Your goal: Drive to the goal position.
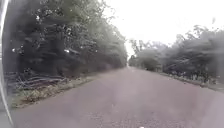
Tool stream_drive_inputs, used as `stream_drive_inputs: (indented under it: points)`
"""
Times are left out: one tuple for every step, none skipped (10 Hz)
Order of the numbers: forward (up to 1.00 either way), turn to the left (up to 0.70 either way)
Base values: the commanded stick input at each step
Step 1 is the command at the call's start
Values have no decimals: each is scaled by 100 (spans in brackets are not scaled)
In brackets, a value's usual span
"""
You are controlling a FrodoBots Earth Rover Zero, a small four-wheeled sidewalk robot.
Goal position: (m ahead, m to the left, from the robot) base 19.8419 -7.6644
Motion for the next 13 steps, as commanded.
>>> stream_drive_inputs:
  points:
    - [70, 1]
    - [70, 1]
    - [70, 1]
    - [70, 1]
    - [70, 1]
    - [70, 1]
    - [70, 1]
    - [70, 1]
    - [70, 1]
    - [70, 1]
    - [70, 1]
    - [70, -8]
    - [70, -34]
